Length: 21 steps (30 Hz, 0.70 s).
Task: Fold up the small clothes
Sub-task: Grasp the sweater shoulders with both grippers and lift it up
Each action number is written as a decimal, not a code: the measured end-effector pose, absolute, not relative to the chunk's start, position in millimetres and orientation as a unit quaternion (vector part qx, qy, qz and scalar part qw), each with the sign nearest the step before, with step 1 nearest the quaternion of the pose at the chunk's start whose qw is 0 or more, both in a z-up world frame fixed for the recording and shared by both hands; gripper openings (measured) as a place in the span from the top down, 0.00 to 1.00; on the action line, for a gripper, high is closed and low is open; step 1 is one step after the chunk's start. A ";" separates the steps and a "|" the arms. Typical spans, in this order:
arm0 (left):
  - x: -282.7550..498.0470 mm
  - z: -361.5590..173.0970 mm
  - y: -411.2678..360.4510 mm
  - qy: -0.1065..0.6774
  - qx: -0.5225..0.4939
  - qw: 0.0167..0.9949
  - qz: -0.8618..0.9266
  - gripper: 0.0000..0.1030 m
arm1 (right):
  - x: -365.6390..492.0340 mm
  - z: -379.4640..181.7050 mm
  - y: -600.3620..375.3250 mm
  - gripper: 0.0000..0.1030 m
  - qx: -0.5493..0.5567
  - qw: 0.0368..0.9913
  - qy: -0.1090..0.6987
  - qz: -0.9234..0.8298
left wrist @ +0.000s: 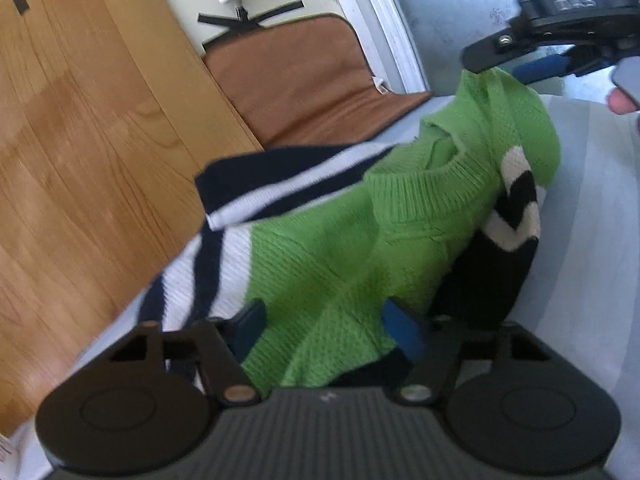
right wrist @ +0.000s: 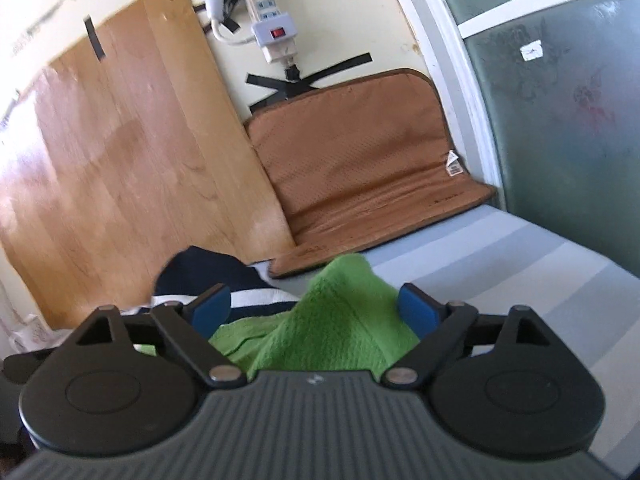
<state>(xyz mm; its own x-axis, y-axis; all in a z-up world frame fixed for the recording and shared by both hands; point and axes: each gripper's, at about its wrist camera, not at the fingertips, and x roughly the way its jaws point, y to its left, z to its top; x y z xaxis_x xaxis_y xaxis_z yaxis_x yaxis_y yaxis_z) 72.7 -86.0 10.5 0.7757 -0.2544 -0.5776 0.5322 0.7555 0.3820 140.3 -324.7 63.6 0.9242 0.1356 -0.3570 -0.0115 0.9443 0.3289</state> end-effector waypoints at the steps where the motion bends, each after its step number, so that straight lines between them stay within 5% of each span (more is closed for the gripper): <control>1: 71.8 10.3 -85.6 0.256 0.268 0.901 -0.224 0.51 | 143.7 61.8 -323.7 0.10 0.156 0.968 0.195 0.028; 2: 70.3 10.3 -85.9 0.259 0.266 0.899 -0.231 0.61 | 147.6 58.7 -323.5 0.12 0.150 0.968 0.202 0.019; 5: 61.8 10.5 -88.4 0.256 0.269 0.898 -0.237 0.76 | 152.7 49.1 -327.4 0.63 0.129 0.961 0.243 0.017; 7: 56.4 11.6 -85.4 0.246 0.267 0.904 -0.228 0.80 | 140.6 46.3 -335.5 0.77 0.124 0.961 0.245 0.020; 9: 54.3 14.0 -78.9 0.245 0.253 0.909 -0.222 0.73 | 125.8 47.6 -343.8 0.80 0.128 0.963 0.234 0.033; 11: 56.1 14.1 -76.9 0.243 0.257 0.912 -0.207 0.41 | 108.5 51.5 -350.3 0.80 0.123 0.968 0.215 0.040; 13: 57.4 12.1 -78.8 0.239 0.272 0.910 -0.202 0.21 | 93.6 56.3 -355.4 0.82 0.114 0.973 0.196 0.037; 15: 59.2 9.9 -81.4 0.238 0.279 0.906 -0.209 0.14 | 81.9 61.7 -358.4 0.84 0.115 0.978 0.172 0.030; 16: 60.8 7.3 -83.6 0.243 0.282 0.903 -0.213 0.17 | 75.1 63.7 -358.8 0.84 0.116 0.980 0.160 0.027; 18: 64.9 2.1 -89.3 0.255 0.286 0.897 -0.220 0.37 | 68.2 67.1 -355.2 0.84 0.107 0.984 0.144 0.021; 20: 65.2 3.1 -92.7 0.260 0.277 0.893 -0.241 0.75 | 64.2 69.8 -348.3 0.84 0.092 0.987 0.129 0.019; 21: 65.4 4.5 -94.6 0.268 0.273 0.891 -0.244 0.77 | 62.0 71.1 -345.7 0.85 0.086 0.989 0.122 0.019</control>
